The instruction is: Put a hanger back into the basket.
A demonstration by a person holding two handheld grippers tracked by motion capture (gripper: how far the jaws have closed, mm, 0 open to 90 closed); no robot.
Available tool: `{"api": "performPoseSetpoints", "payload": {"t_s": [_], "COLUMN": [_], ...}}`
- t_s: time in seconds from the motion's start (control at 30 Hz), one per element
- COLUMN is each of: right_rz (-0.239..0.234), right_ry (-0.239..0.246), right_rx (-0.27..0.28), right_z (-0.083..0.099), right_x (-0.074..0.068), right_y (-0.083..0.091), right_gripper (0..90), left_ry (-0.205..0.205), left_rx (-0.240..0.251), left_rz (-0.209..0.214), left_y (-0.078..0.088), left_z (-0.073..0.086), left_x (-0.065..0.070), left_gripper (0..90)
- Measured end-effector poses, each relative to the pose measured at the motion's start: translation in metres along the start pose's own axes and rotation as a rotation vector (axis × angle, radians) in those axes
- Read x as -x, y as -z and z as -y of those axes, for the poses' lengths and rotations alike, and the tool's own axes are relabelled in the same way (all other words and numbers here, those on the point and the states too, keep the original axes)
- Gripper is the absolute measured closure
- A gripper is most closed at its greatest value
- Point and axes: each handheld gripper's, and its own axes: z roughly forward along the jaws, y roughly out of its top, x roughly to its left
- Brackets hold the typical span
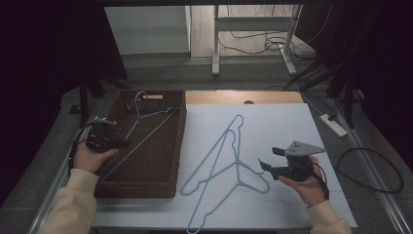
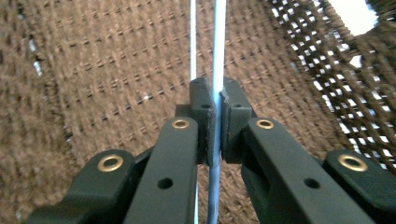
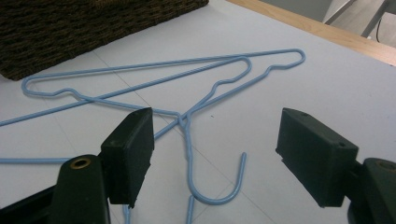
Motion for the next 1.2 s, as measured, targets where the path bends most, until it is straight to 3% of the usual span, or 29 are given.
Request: {"api": "performPoseSetpoints", "payload": {"t_s": [0.27,0.33,0.37,0.4,0.5,0.9,0.97,1.03,1.2], "right_rz": [0.000,0.000,0.000,-0.001,-0.001,0.004,0.004,0.005,0.006], "right_ry": [0.001,0.002,0.002,0.002,0.002,0.009,0.008,0.007,0.008], "right_rx": [-0.007,-0.008,-0.008,-0.010,-0.011,-0.015,-0.015,-0.015,-0.014], "right_z": [0.001,0.001,0.001,0.001,0.001,0.001,0.001,0.001,0.001], "right_x": [0.000,0.000,0.000,0.000,0.000,-0.001,-0.001,-0.001,-0.001], "right_y": [-0.001,-0.002,-0.002,-0.002,-0.002,-0.003,-0.003,-0.003,-0.002], "right_gripper": [28.2,28.2,28.2,28.2,28.2,27.7,27.7,27.7,27.6], "left_ry": [0.016,0.017,0.017,0.010,0.003,-0.005,-0.009,-0.004,-0.001], "left_rx": [-0.048,-0.085,-0.085,-0.132,-0.175,-0.296,-0.296,-0.264,-0.147], "left_rz": [-0.087,-0.125,-0.125,-0.167,-0.203,-0.296,-0.308,-0.337,-0.375], "left_y": [-0.006,-0.010,-0.010,-0.015,-0.023,-0.039,-0.039,-0.036,-0.020], "left_z": [0.000,0.000,0.000,0.000,0.000,-0.005,-0.005,-0.005,-0.006], "left_x": [0.000,0.000,0.000,0.000,0.000,-0.003,-0.002,-0.002,0.003], "left_gripper": [85.5,85.6,85.8,85.7,85.6,83.4,82.1,79.0,57.0]}}
